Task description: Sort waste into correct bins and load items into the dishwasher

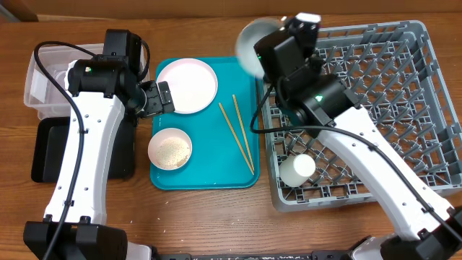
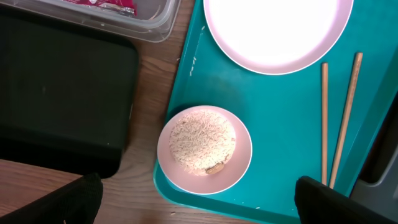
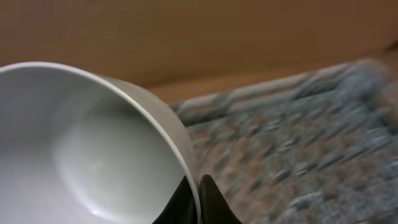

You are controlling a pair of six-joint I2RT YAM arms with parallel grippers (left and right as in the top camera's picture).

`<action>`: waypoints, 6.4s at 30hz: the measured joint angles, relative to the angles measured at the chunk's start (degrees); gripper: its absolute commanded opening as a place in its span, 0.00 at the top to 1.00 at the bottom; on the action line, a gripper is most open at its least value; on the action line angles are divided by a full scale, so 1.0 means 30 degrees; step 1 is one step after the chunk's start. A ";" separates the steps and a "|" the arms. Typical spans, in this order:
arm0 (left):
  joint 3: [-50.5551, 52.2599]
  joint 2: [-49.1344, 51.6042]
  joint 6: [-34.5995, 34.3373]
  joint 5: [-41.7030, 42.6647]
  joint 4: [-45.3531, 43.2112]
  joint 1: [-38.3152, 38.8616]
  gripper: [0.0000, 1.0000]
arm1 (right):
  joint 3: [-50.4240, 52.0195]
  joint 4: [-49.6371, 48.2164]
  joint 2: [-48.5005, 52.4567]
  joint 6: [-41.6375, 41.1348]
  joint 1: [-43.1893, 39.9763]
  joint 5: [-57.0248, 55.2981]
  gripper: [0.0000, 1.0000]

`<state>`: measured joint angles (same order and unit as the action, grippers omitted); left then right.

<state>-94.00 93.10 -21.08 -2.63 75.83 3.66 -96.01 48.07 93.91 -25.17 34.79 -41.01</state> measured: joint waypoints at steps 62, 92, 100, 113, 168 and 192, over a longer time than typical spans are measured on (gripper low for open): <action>0.0000 0.0000 0.0000 0.0000 -0.0007 0.0000 0.00 | 0.0080 -0.5807 0.9377 1.4462 0.1931 -0.8983 0.00; -0.4269 0.0087 -0.0284 0.0648 0.2827 -0.2120 0.00 | 0.4656 -0.4889 0.4473 -0.1574 0.2404 1.8535 0.27; -0.7380 -0.0066 0.0036 0.0648 0.3825 -0.3475 0.00 | 0.4911 -0.6579 0.7322 -0.4998 0.5275 1.6028 0.45; -0.7380 -0.0066 0.0073 0.0656 0.3861 -0.3475 0.00 | 0.4131 -0.4058 0.8123 -0.4874 0.5421 1.5562 0.96; -0.7380 -0.0066 0.0080 0.1450 0.3504 -0.3468 0.05 | 0.0794 0.0816 0.8830 -0.1690 0.5100 1.5591 0.78; 0.4728 0.3767 -0.5391 0.2382 -0.5005 0.7657 0.26 | -0.7701 1.0834 0.4204 0.1355 -0.8648 1.5373 0.53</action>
<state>-79.81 104.40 -37.26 4.51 60.82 26.63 -119.11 80.58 106.52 -21.10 8.84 5.10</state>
